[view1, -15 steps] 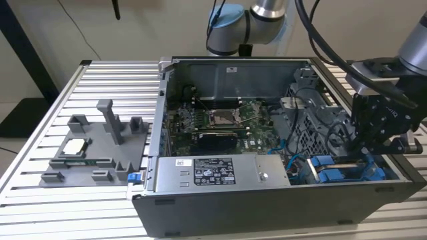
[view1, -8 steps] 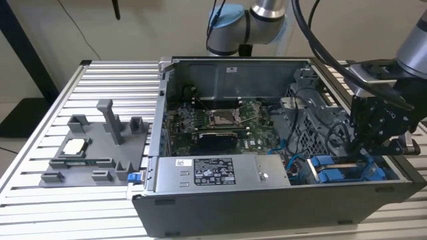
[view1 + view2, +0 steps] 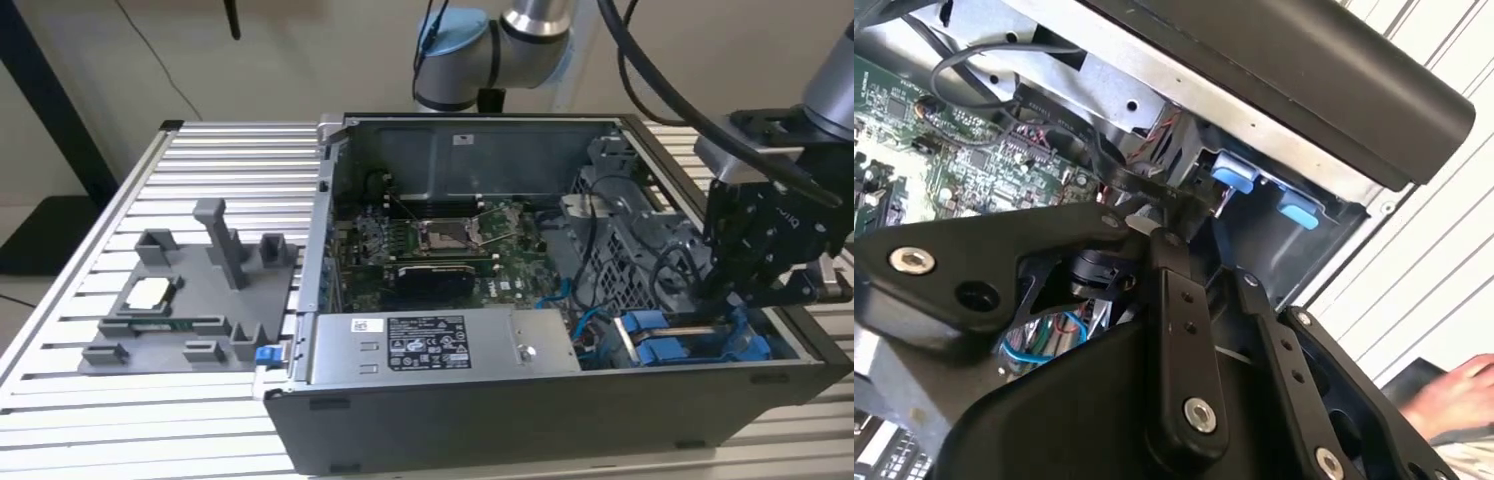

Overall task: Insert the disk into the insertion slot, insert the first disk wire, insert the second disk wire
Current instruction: 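Insert the first disk wire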

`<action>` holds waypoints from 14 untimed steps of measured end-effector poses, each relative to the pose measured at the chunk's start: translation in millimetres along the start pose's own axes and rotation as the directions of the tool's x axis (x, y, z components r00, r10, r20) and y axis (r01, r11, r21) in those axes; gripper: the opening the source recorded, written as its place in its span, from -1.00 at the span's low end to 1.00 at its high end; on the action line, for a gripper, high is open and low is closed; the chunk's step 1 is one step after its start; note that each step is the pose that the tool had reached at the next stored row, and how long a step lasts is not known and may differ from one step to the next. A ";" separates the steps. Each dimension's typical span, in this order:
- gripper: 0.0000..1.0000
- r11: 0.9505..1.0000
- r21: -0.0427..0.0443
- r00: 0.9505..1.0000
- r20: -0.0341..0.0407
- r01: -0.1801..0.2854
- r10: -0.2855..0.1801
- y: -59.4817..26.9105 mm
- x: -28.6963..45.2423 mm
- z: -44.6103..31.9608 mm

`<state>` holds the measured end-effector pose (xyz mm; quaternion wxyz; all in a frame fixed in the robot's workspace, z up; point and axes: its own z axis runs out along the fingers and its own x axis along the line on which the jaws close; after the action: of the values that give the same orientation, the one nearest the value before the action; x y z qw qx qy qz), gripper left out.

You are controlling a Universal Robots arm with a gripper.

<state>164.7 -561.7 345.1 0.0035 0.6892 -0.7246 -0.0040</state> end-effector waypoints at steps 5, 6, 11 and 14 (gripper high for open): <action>-0.47 1.000 0.000 1.000 0.000 -0.001 0.001 0.1 0.0 -9.1; -0.47 1.000 0.000 1.000 0.000 -0.001 0.001 0.1 0.0 -10.6; -0.47 1.000 0.000 1.000 0.000 -0.002 0.002 0.2 0.0 -14.7; -0.47 1.000 0.000 1.000 0.000 -0.002 0.002 0.2 0.0 -14.8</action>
<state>164.7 -561.7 359.9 0.0035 0.6883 -0.7254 -0.0040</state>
